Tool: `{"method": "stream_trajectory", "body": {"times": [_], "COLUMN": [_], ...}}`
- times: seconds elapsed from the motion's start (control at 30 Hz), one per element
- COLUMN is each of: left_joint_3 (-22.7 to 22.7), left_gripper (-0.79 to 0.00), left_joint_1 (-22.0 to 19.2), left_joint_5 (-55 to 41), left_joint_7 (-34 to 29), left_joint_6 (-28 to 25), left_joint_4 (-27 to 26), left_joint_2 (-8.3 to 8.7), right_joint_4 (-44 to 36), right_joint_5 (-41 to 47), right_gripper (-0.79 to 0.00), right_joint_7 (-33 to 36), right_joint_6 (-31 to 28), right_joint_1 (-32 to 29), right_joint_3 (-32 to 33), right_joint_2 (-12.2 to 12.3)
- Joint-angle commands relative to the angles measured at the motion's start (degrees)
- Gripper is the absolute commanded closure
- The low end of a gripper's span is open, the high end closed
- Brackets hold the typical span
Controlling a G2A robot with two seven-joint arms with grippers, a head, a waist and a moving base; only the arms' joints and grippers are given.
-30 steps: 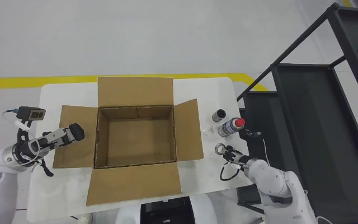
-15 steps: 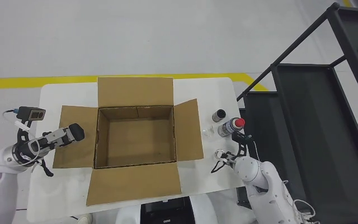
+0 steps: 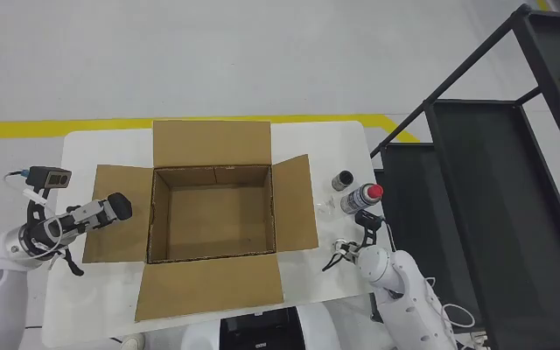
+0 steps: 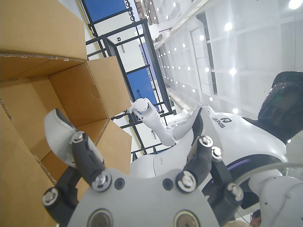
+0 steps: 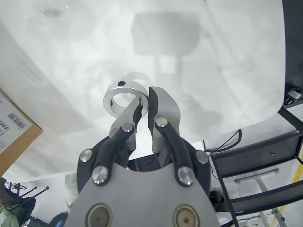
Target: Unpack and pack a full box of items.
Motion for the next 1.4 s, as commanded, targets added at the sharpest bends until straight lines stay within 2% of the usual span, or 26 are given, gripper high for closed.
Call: {"method": "stream_trajectory", "body": {"times": [0.0, 0.63, 0.67, 0.7, 0.73, 0.77, 0.83, 0.97, 1.07, 1.3, 1.37], "left_joint_3": [0.00, 0.00, 0.00, 0.00, 0.00, 0.00, 0.00, 0.00, 0.00, 0.00, 0.00], "left_gripper": [-0.785, -0.785, -0.785, -0.785, -0.785, -0.785, -0.785, -0.785, -0.785, -0.785, -0.785], "left_joint_1": [0.00, 0.00, 0.00, 0.00, 0.00, 0.00, 0.00, 0.00, 0.00, 0.00, 0.00], "left_joint_5": [0.00, 0.00, 0.00, 0.00, 0.00, 0.00, 0.00, 0.00, 0.00, 0.00, 0.00], "left_joint_7": [0.00, 0.00, 0.00, 0.00, 0.00, 0.00, 0.00, 0.00, 0.00, 0.00, 0.00], "left_joint_6": [0.00, 0.00, 0.00, 0.00, 0.00, 0.00, 0.00, 0.00, 0.00, 0.00, 0.00], "left_joint_4": [0.00, 0.00, 0.00, 0.00, 0.00, 0.00, 0.00, 0.00, 0.00, 0.00, 0.00], "left_joint_2": [0.00, 0.00, 0.00, 0.00, 0.00, 0.00, 0.00, 0.00, 0.00, 0.00, 0.00], "right_joint_4": [0.37, 3.25, 3.55, 3.84, 4.01, 4.15, 4.27, 3.44, -0.55, -13.23, -16.64], "right_joint_5": [-1.08, -4.63, -4.51, -4.47, -4.41, -4.35, -4.43, -4.29, -2.81, -0.03, 2.36], "right_gripper": [0.000, -0.018, -0.058, -0.145, -0.277, -0.376, -0.773, -0.785, -0.785, -0.785, -0.785], "right_joint_7": [0.22, 1.60, 1.56, 1.51, 1.48, 1.50, 1.50, 1.26, 0.13, -4.09, -4.80], "right_joint_6": [0.44, 3.64, 3.63, 3.62, 3.67, 3.74, 3.89, 3.82, 2.48, -0.77, -4.11], "right_joint_1": [0.21, 1.82, 2.03, 2.18, 2.31, 2.39, 2.50, 2.33, 0.50, -8.73, -11.11], "right_joint_3": [-0.42, -3.32, -3.46, -3.57, -3.65, -3.70, -3.79, -4.05, -3.79, -0.63, 0.00], "right_joint_2": [0.05, 0.02, 0.00, -0.01, -0.03, -0.04, -0.04, -0.05, -0.02, 0.41, 0.54]}}
